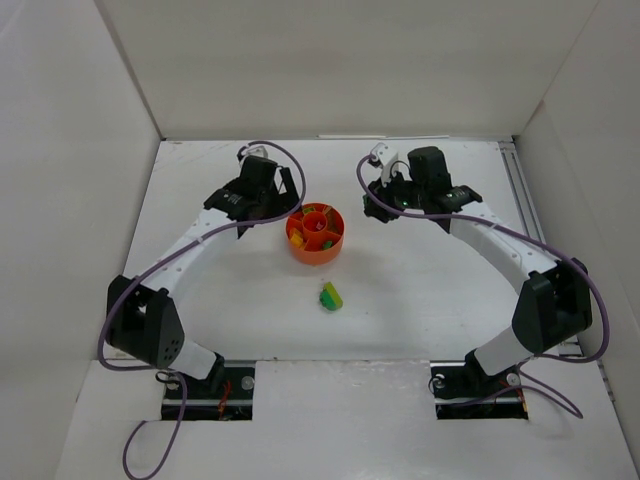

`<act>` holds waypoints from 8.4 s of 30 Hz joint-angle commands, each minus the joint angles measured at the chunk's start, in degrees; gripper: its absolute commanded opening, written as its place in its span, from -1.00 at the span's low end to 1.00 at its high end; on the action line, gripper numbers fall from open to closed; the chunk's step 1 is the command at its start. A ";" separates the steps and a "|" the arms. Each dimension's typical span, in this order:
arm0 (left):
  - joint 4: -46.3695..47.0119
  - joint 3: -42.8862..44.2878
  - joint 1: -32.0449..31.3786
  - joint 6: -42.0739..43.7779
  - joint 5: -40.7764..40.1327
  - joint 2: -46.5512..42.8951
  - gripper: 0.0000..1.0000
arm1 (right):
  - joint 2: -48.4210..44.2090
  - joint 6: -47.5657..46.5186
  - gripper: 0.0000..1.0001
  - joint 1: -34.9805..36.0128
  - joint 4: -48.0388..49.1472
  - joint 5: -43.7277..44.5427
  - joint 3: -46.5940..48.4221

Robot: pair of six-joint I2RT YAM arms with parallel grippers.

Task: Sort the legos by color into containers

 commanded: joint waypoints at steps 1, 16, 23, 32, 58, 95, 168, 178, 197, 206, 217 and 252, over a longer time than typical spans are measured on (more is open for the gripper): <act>-1.11 -1.63 0.23 -0.95 -1.72 -4.70 1.00 | -1.15 -0.90 -1.00 0.45 1.07 -0.51 0.78; -4.45 -2.78 0.23 -1.48 -4.71 -9.28 1.00 | 0.61 -0.90 -1.00 3.26 0.55 -0.51 3.07; -4.97 -3.91 0.76 -1.48 -5.24 -11.56 1.00 | 1.14 -0.90 -1.00 4.31 0.55 -0.51 3.60; -2.70 -5.77 0.76 -0.07 -1.73 -13.15 1.00 | 1.14 -0.90 -1.00 5.37 -0.50 0.54 3.60; 2.67 -10.60 0.76 4.41 5.66 -16.31 1.00 | -0.53 -2.05 -1.00 14.68 0.55 3.35 -1.05; 3.38 -9.46 0.76 5.47 7.25 -13.58 1.00 | 6.59 1.38 -1.00 18.81 9.34 8.45 1.14; 0.74 -12.26 0.76 4.41 6.72 -15.69 1.00 | -8.52 3.76 0.99 6.00 6.70 8.63 -6.14; -0.40 -16.91 -2.85 -0.42 5.93 -16.92 1.00 | -16.70 6.39 0.99 -1.83 6.17 8.45 -13.09; 2.59 -16.05 -30.70 -14.40 -4.88 -0.41 0.92 | -28.03 9.12 0.99 -2.45 5.65 9.07 -25.31; 7.07 -20.70 -37.30 -9.30 -4.36 0.31 0.95 | -31.21 8.59 0.99 -2.45 4.59 7.13 -28.66; 4.76 -21.76 -37.30 -4.56 -10.26 2.50 0.14 | -30.07 8.59 0.99 -2.45 4.59 4.15 -28.75; 23.67 -24.14 -35.02 17.24 0.73 -4.26 -0.50 | -24.97 7.01 0.99 -5.26 -3.31 -9.11 -23.12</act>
